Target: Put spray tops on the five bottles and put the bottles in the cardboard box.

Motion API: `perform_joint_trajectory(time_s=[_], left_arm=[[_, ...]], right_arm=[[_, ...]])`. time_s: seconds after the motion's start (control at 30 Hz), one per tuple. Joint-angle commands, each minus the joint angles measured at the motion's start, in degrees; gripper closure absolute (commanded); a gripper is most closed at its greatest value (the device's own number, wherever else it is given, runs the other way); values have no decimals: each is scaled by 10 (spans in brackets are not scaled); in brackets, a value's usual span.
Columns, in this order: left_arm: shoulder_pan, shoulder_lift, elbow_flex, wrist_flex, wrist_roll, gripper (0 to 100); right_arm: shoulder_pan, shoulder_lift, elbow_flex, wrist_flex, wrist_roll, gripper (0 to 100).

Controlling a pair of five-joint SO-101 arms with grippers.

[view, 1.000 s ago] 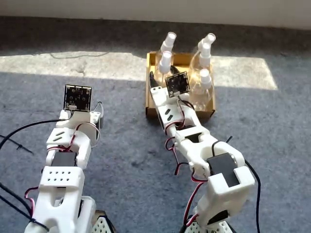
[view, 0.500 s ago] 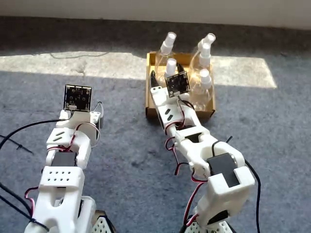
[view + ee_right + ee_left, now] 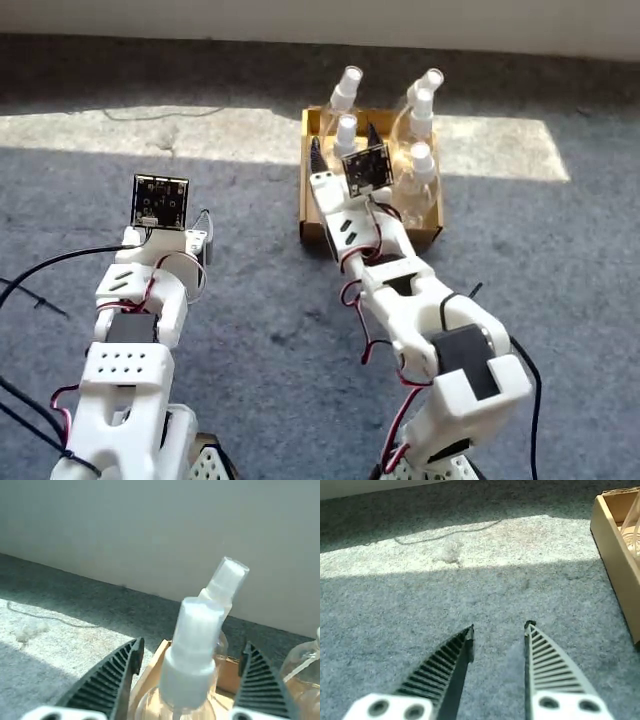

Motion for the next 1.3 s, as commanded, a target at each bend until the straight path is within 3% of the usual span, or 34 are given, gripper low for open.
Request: perform_joint_trajectory(time_s=[0.0,0.17,0.4,0.57,0.73,0.87,1.1,1.27], left_arm=[[7,-3,-4,-12,-1,839],[7,-3,-4,-12,-1,839],[7,-3,-4,-12,-1,839],[8,-3,-4,-12,-1,839],[22,-3,-3,-12,0,839],[29,-3,-3,-12,-2,839],[29,-7,8,-13,0,839],[25,-33,-4,-10,0,838]], right_arm=[[-6,-73,-28,48,5,749],[-6,-129,-73,126,5,749],[-6,-225,-248,356,5,749],[-5,-331,-298,509,6,749],[-2,-465,-205,618,8,749],[-4,-611,-65,644,8,765],[-2,-898,179,645,10,992],[8,-1091,302,679,10,993]])
